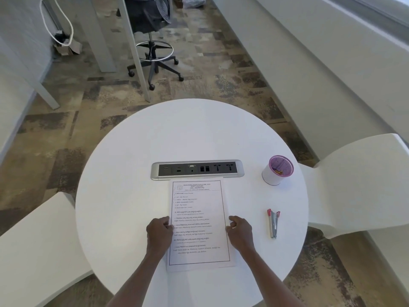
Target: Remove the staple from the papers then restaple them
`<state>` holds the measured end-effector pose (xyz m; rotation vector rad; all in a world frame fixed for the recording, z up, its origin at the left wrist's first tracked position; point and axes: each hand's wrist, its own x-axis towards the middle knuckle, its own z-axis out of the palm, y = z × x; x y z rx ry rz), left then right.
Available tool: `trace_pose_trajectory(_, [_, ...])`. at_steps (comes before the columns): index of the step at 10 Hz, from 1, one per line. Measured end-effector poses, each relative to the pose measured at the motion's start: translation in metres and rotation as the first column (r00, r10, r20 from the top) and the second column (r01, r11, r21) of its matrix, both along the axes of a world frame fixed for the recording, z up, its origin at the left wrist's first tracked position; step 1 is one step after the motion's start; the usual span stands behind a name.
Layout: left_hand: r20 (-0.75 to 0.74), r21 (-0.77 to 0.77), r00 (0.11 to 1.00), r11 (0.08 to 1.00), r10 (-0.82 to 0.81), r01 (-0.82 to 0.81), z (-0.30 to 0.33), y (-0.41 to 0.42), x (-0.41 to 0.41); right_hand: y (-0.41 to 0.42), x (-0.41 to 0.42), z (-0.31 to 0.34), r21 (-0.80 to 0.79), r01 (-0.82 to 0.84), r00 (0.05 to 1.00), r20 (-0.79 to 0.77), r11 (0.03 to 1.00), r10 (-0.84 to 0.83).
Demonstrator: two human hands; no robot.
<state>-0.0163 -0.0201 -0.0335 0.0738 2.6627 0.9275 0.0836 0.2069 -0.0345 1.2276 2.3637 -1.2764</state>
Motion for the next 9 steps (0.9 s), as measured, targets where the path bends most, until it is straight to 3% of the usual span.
trace_pose_trajectory(7, [0.113, -0.004, 0.993, 1.0, -0.02, 0.021, 0.011, -0.005, 0.0, -0.006, -0.005, 0.019, 0.026, -0.269, 0.944, 0.207, 0.963, 0.258])
trace_pose_trajectory(9, [0.159, 0.057, 0.987, 0.997, 0.037, -0.047, 0.013, -0.005, 0.004, -0.005, -0.003, 0.018, 0.071, -0.276, 0.949, 0.177, 0.958, 0.261])
